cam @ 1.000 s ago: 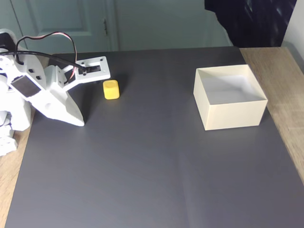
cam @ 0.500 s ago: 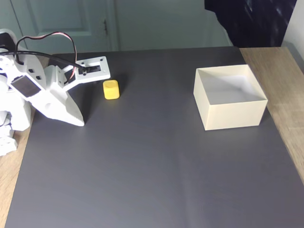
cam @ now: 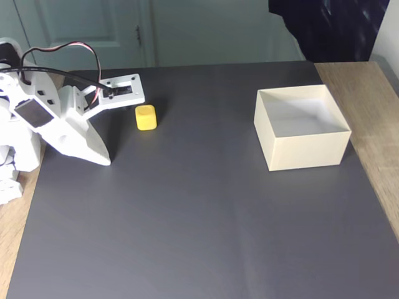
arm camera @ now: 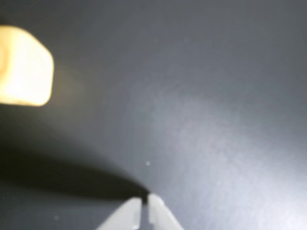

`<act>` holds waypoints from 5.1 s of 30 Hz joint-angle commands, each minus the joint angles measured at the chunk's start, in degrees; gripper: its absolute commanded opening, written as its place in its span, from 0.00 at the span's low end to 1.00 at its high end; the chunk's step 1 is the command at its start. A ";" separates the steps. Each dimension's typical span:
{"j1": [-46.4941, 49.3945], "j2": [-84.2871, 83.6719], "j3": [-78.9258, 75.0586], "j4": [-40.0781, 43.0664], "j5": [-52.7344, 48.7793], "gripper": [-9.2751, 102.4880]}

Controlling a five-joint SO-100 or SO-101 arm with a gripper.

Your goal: Grasp a cube block and put it in the white box.

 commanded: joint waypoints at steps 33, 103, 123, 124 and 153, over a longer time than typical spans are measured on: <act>0.18 0.44 -0.18 -0.18 0.18 0.10; -13.71 -49.83 -32.43 -27.51 -2.99 0.14; -7.29 -57.22 -33.13 -31.82 -2.29 0.36; -7.38 -57.83 -33.13 -32.34 -2.29 0.36; -13.80 -68.73 -32.34 -40.69 -5.45 0.29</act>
